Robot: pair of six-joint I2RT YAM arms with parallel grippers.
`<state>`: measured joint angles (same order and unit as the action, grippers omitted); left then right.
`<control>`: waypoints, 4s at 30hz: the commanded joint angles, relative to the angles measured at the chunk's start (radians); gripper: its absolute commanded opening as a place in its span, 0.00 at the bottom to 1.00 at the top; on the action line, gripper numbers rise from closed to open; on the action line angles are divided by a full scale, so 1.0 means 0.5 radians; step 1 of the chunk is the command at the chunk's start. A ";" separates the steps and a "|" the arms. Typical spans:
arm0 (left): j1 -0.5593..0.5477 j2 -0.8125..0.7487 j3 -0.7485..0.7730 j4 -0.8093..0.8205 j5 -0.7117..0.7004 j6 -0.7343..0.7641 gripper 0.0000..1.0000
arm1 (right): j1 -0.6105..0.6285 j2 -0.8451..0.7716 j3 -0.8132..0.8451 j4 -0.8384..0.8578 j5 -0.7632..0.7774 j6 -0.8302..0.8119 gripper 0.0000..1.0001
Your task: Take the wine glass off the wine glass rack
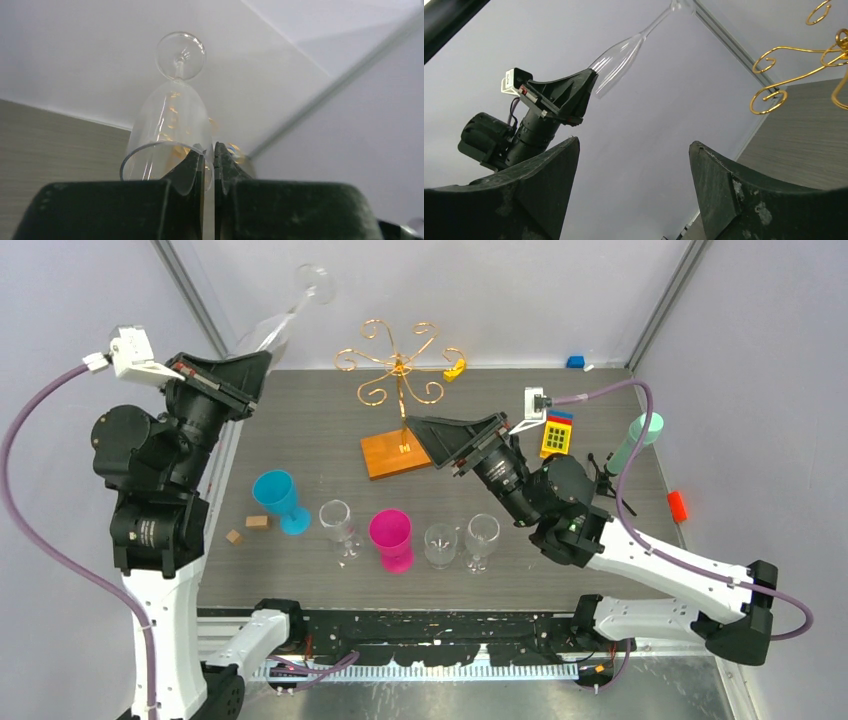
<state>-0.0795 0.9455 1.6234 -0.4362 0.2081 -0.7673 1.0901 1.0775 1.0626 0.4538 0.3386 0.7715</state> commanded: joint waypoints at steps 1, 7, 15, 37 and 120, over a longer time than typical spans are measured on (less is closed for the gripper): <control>-0.002 0.105 0.073 -0.459 -0.867 0.579 0.00 | 0.005 -0.111 0.023 -0.160 -0.019 -0.093 0.85; 0.002 0.377 0.131 -0.854 -1.151 0.795 0.00 | 0.007 -0.206 -0.046 -0.311 0.054 -0.093 0.83; 0.221 0.725 0.017 -1.167 -0.945 0.923 0.00 | 0.007 -0.274 -0.134 -0.413 0.103 -0.048 0.82; 0.810 1.077 -0.313 -1.129 -0.526 0.822 0.00 | 0.007 -0.398 -0.254 -0.650 0.258 0.021 0.82; 0.487 -0.553 0.275 -1.646 -0.401 1.093 1.00 | 0.003 -1.325 0.200 -1.499 1.428 -1.386 0.94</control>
<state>0.1738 0.6682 1.7550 -1.3148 0.0185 -0.2317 1.0901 0.4313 1.1538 -0.3519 1.0599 0.1402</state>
